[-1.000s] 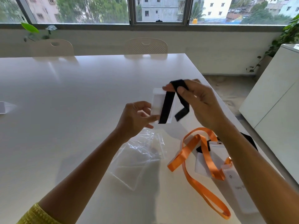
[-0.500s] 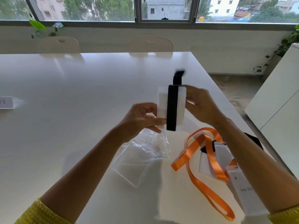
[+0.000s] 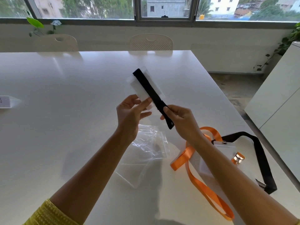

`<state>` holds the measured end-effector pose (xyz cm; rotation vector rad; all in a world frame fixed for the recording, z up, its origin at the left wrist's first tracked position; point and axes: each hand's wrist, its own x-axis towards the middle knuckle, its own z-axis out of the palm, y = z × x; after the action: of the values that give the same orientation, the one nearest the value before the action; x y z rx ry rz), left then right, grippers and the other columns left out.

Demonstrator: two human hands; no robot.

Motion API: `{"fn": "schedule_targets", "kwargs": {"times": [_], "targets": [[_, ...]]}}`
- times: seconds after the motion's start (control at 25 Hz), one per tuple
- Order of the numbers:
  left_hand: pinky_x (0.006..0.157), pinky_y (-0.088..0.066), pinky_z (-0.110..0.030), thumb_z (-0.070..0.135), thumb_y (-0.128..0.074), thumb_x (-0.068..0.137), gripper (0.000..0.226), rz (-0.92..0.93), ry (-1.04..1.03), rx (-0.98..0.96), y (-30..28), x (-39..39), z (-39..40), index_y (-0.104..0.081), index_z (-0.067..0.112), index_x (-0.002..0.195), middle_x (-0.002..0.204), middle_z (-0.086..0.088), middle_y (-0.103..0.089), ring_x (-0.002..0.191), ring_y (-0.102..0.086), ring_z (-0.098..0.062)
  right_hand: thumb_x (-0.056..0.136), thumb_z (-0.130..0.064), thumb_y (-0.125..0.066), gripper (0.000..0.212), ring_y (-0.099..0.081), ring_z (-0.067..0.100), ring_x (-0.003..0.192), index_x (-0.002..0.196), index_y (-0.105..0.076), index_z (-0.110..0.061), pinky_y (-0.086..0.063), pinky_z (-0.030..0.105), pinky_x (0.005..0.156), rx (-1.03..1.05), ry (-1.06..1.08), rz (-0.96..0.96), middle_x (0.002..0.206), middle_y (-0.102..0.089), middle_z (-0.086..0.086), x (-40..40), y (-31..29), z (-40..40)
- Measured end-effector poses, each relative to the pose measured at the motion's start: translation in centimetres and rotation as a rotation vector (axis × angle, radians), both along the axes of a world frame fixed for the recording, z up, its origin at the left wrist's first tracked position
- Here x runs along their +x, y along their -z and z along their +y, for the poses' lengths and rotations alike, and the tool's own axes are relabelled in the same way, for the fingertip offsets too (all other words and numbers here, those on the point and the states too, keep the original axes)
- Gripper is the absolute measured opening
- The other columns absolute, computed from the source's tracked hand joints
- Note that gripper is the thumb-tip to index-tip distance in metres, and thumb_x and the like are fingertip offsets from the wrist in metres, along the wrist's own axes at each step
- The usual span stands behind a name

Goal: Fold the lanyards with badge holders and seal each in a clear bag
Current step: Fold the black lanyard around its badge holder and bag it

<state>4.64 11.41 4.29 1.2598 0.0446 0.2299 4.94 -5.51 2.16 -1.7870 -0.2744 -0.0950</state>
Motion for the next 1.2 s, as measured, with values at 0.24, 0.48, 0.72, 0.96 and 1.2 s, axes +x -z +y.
{"fn": "schedule_targets", "kwargs": {"times": [0.24, 0.48, 0.72, 0.96, 1.2], "targets": [[0.053, -0.056, -0.021, 0.023, -0.083, 0.078, 0.016, -0.289, -0.321, 0.563, 1.7, -0.2, 0.1, -0.074, 0.016, 0.089, 0.077, 0.006, -0.071, 0.067, -0.071, -0.009, 0.091, -0.011, -0.064, 0.023, -0.073, 0.016, 0.075, 0.112, -0.07, -0.003, -0.06, 0.021, 0.07, 0.436, 0.041, 0.474, 0.092, -0.076, 0.008, -1.0, -1.0, 0.1], [0.056, -0.056, -0.027, 0.013, -0.08, 0.081, 0.021, -0.475, -0.333, 0.875, 3.6, -0.8, 0.0, -0.077, 0.024, 0.099, 0.081, 0.004, -0.069, 0.072, -0.062, -0.01, 0.1, -0.018, -0.052, 0.033, -0.075, 0.024, 0.076, 0.117, -0.063, 0.009, -0.062, 0.027, 0.071, 0.778, 0.076, 0.719, 0.094, -0.074, 0.022, -0.8, -2.9, 0.0], [0.061, -0.06, -0.031, 0.008, -0.076, 0.083, 0.029, -0.569, -0.317, 1.229, 4.0, -0.7, 0.8, -0.075, 0.02, 0.109, 0.096, 0.003, -0.071, 0.088, -0.061, -0.014, 0.086, -0.047, -0.065, 0.051, -0.071, 0.024, 0.088, 0.107, -0.065, 0.0, -0.062, 0.027, 0.073, 0.597, 0.046, 0.676, 0.1, -0.07, 0.017, -0.3, -2.7, -0.9], [0.087, -0.046, -0.029, 0.038, -0.082, 0.076, 0.042, 0.041, 0.02, 1.208, 4.1, 0.3, 3.8, -0.07, 0.025, 0.114, 0.106, 0.003, -0.068, 0.107, -0.059, -0.019, 0.098, -0.026, -0.057, 0.029, -0.064, 0.014, 0.08, 0.115, -0.065, -0.003, -0.057, 0.021, 0.07, 0.222, 0.253, 0.608, 0.096, -0.067, 0.008, 1.1, -1.0, -3.3], [0.082, -0.044, -0.028, 0.052, -0.089, 0.059, 0.059, 0.195, 0.437, 1.216, 3.4, -0.6, 6.9, -0.064, 0.034, 0.109, 0.11, 0.008, -0.058, 0.108, -0.05, -0.01, 0.097, -0.035, -0.058, 0.035, -0.068, 0.023, 0.09, 0.12, -0.063, -0.008, -0.056, 0.039, 0.091, -0.25, 0.292, 0.602, 0.098, -0.068, 0.008, 2.2, 1.3, -5.1]]}}
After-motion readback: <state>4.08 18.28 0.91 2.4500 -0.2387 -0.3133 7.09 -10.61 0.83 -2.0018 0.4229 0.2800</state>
